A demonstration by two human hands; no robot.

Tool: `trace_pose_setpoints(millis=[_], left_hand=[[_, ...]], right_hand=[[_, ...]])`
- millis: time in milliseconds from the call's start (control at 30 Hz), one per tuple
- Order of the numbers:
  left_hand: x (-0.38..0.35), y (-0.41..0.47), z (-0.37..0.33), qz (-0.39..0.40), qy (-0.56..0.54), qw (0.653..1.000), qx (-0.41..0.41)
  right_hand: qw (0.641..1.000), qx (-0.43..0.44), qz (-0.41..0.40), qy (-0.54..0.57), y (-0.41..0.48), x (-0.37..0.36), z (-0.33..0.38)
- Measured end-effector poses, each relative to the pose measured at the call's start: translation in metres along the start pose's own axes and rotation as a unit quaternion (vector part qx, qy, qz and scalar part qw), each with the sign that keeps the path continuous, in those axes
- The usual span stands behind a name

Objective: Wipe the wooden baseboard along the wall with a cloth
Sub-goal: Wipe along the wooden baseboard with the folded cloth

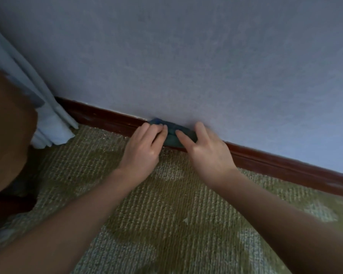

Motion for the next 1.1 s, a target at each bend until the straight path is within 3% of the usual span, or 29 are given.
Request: trace_pose_setpoints(millis=[167,400,600,800,1100], left_hand=[[-0.012,-0.001,-0.027,0.01,-0.015,1.0,-0.002],[-0.024,-0.012,-0.042,0.051,0.02,0.995,-0.079],[-0.027,-0.01,-0.052,0.049,-0.014,0.998,-0.038],[-0.044,0.001,-0.101,0.077,-0.034,0.993,-0.077],[-0.046,0.008,-0.124,0.114,0.043,0.978,-0.167]], right_hand=[[0.999,0.034,-0.004,-0.023,-0.024,0.003,-0.022],[0.999,0.016,0.017,-0.038,-0.047,0.001,-0.03],[0.999,-0.009,0.027,-0.027,-0.053,0.0,-0.035],[0.997,-0.039,0.056,-0.044,-0.098,0.009,-0.073],[0.997,-0.045,0.05,-0.038,-0.112,0.017,-0.085]])
Point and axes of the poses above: each hand's wrist, its own y-axis towards the middle knuckle, its own x-axis out of the back of the hand, z = x × y, the point moved 5 cm from there along y, towards the middle knuckle, and after that the axes turned 9 degrees about x, right-handed, at the moved point
